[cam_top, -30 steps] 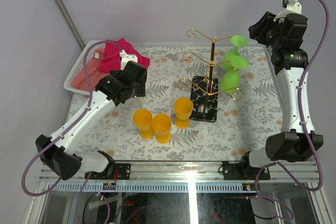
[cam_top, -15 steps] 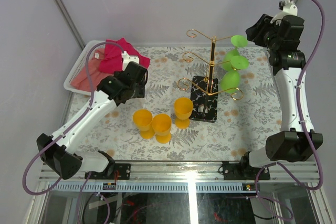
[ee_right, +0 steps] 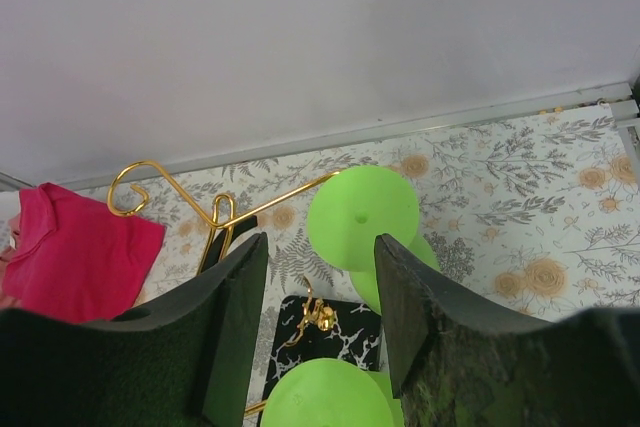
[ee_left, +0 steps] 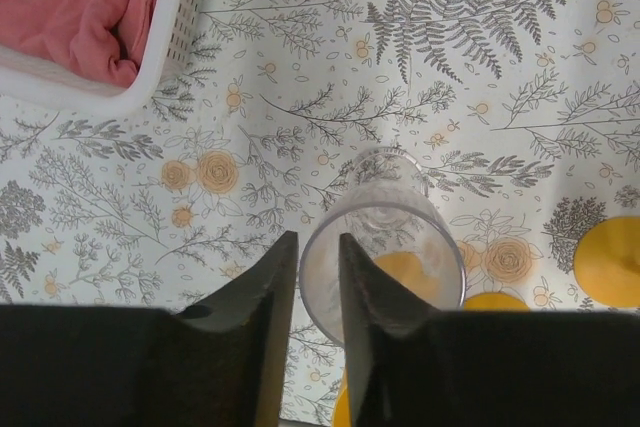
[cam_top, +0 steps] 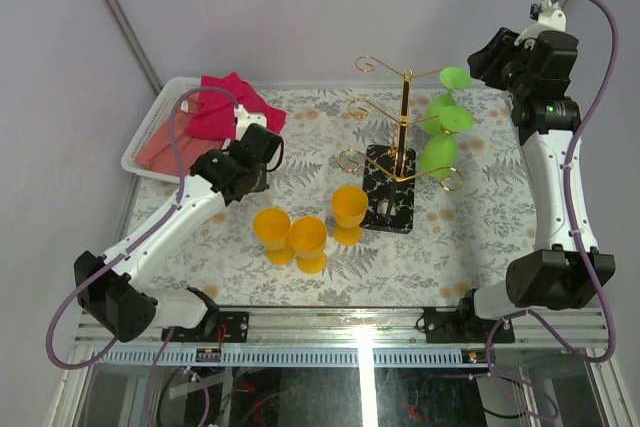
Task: Place the wine glass upside down on the wine glass rack
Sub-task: Pick up the wine glass at the center of the board, then turn the wine glass upside down at the wine rack.
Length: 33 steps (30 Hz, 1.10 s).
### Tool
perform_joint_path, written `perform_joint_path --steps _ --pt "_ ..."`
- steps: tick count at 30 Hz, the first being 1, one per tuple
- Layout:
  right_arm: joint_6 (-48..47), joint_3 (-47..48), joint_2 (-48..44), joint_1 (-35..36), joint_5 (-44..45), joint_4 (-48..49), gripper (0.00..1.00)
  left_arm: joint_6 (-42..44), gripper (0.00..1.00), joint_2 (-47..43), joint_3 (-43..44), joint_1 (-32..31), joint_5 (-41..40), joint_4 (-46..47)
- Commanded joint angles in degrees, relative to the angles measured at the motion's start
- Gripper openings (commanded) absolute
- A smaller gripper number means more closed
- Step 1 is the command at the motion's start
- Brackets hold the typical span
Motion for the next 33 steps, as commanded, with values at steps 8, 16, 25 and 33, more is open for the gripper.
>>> perform_joint_path --steps 8,16,25,33 --pt "0.09 -2.85 -3.65 0.81 -6.34 8.9 0.53 1.07 0.0 -1.19 0.37 1.6 -1.81 3.81" --pt "3.48 -2.46 -2.26 2.58 -16.08 13.8 0.55 4.84 0.0 -3.62 3.04 2.82 -7.03 6.39" --pt "13.97 2.15 0.92 8.97 -19.59 16.26 0.58 22.7 0.0 -14.77 1.0 2.91 -10.76 33.22" --pt "30.69 10.08 6.05 13.58 -23.11 15.48 0.57 35.36 0.0 -17.95 -8.56 2.91 -4.06 71.92"
